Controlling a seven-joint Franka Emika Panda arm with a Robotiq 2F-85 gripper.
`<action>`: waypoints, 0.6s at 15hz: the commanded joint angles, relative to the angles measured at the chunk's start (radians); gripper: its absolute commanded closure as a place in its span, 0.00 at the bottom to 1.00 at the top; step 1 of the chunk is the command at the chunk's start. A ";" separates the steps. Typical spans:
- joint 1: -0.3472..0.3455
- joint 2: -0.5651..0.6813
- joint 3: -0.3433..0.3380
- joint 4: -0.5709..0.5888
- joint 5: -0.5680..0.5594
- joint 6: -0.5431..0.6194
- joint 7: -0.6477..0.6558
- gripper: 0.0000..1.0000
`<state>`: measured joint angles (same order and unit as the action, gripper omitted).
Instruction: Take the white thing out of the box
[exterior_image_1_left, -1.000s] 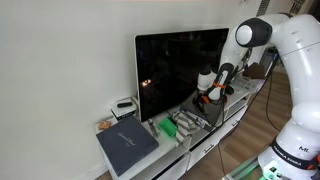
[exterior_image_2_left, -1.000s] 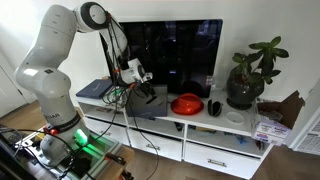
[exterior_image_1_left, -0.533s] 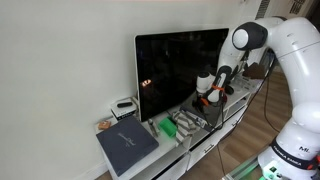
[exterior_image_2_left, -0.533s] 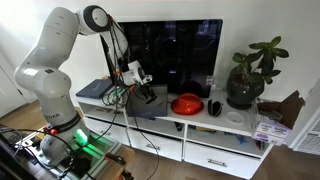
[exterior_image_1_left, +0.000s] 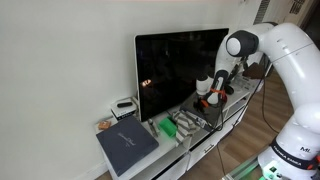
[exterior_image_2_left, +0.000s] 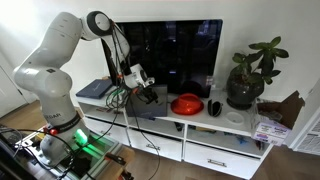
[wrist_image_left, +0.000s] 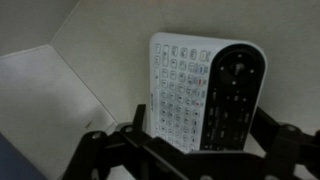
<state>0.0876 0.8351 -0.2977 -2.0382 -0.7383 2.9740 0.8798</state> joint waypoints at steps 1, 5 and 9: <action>0.034 0.073 -0.040 0.064 0.003 0.007 0.054 0.00; 0.008 0.110 -0.013 0.095 0.023 0.002 0.049 0.00; -0.011 0.125 0.005 0.111 0.035 0.019 0.047 0.33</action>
<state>0.0959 0.9188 -0.3106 -1.9666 -0.7261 2.9740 0.9119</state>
